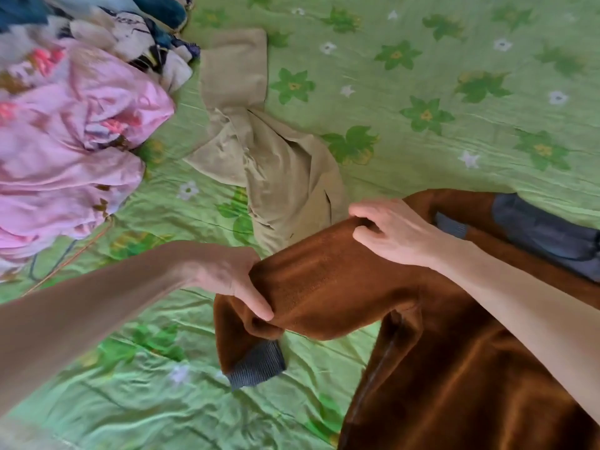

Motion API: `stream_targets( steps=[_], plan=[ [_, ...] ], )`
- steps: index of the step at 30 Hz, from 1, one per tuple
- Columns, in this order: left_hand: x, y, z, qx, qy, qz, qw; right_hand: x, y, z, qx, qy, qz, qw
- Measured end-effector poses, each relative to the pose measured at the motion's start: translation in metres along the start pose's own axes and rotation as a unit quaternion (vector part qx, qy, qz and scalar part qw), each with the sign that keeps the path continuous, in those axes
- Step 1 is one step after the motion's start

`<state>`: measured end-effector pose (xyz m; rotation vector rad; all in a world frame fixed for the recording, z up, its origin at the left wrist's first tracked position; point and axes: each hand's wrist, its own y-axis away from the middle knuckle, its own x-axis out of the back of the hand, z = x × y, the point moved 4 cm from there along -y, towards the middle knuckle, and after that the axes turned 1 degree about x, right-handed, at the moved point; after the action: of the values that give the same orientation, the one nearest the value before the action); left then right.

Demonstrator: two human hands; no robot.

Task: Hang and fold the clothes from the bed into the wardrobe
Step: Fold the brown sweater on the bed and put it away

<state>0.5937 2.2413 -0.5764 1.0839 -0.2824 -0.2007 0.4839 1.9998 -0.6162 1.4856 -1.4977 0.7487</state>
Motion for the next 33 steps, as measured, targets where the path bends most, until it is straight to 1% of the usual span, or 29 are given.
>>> stream_targets(
  steps=[1,4,6,9,10,15,17,19,21,23,25,30,32,33],
  plan=[
    [0.002,0.002,-0.007,-0.008,-0.019,-0.002,1.000,0.002,-0.001,-0.005,-0.006,-0.011,0.007,1.000],
    [0.019,0.012,-0.043,-0.001,-0.034,0.045,0.998,0.001,-0.007,-0.002,-0.038,-0.023,0.015,0.999],
    [0.026,0.021,-0.059,-0.005,-0.003,0.072,0.997,-0.002,-0.010,0.002,-0.050,-0.004,0.013,0.999],
    [0.032,0.029,-0.084,-0.001,0.078,0.099,0.992,-0.007,-0.015,-0.002,-0.061,0.015,0.006,0.998],
    [0.033,0.030,-0.092,0.008,0.079,0.108,0.991,-0.008,-0.017,-0.004,-0.068,0.022,0.004,0.997],
    [0.031,0.030,-0.122,0.060,-0.043,0.193,0.978,-0.019,-0.025,-0.002,-0.090,0.056,0.017,0.994],
    [0.033,0.031,-0.136,0.081,-0.051,0.236,0.967,-0.024,-0.024,0.001,-0.098,0.066,0.027,0.993],
    [0.033,0.035,-0.150,0.093,0.002,0.269,0.959,-0.029,-0.021,0.003,-0.110,0.076,0.018,0.991],
    [0.033,0.038,-0.165,0.102,0.060,0.283,0.952,-0.037,-0.019,0.003,-0.119,0.084,-0.001,0.989],
    [0.031,0.042,-0.179,0.131,0.125,0.275,0.944,-0.042,-0.014,0.000,-0.116,0.085,0.006,0.990],
    [0.029,0.045,-0.186,0.144,0.190,0.269,0.933,-0.044,-0.009,-0.004,-0.103,0.081,0.029,0.991],
    [0.026,0.048,-0.165,0.073,0.346,0.257,0.899,-0.048,0.005,-0.027,-0.034,0.064,0.068,0.995],
    [0.023,0.051,-0.147,0.031,0.389,0.257,0.884,-0.048,0.009,-0.049,0.008,0.025,0.079,0.997],
    [0.021,0.053,-0.134,0.010,0.416,0.260,0.872,-0.046,0.012,-0.061,0.030,-0.001,0.076,0.997]
  ],
)
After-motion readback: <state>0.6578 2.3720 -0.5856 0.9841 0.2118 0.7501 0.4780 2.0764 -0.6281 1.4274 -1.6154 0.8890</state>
